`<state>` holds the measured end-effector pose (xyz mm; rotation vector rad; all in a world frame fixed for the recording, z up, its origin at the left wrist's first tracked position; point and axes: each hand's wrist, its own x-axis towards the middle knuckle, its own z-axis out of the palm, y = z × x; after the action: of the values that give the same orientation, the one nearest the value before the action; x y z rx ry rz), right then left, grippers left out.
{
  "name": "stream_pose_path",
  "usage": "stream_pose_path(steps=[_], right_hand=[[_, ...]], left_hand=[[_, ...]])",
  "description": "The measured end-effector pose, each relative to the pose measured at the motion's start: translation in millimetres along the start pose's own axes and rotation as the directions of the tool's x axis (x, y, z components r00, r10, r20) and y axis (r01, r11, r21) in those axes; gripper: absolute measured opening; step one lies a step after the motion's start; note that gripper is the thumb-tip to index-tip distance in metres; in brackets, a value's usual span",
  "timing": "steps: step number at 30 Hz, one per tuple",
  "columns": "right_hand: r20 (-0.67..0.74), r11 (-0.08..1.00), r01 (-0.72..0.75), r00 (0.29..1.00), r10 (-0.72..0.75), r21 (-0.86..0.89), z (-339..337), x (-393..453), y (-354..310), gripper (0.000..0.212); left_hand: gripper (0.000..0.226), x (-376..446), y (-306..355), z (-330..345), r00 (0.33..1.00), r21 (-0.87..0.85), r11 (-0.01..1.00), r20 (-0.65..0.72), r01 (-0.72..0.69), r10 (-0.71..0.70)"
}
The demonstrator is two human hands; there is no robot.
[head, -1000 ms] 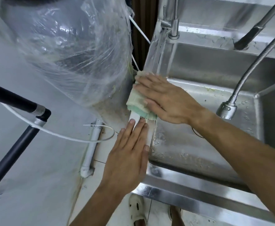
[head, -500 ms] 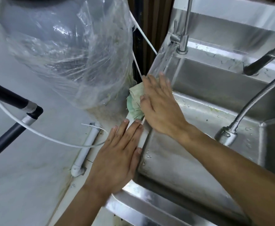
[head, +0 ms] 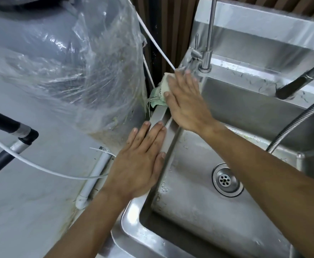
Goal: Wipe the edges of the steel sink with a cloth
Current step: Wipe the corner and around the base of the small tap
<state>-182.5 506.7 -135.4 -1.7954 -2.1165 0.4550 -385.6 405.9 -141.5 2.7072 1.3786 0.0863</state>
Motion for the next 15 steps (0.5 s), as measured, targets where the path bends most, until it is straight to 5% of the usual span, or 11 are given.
stream_pose_path(steps=[2,4,10,15], right_hand=[[0.119,0.947,0.315,0.945,-0.306,-0.066,-12,5,17,0.055],[0.219,0.896,0.435,0.886,-0.409,-0.089,-18,18,32,0.054],[-0.02,0.995,0.096,0.995,-0.097,-0.02,-13,42,34,0.048],[-0.009,0.987,-0.099,0.995,0.101,0.127,1,8,1,0.056]], left_hand=[[0.06,10,0,1,1.0,-0.009,1.0,0.008,-0.009,0.009],[0.059,9,1,3,1.0,-0.003,1.0,-0.005,-0.008,0.008],[0.058,7,3,4,0.999,-0.017,1.0,-0.039,-0.004,0.003],[0.056,9,4,-2,0.999,-0.09,0.996,-0.045,0.02,-0.024]])
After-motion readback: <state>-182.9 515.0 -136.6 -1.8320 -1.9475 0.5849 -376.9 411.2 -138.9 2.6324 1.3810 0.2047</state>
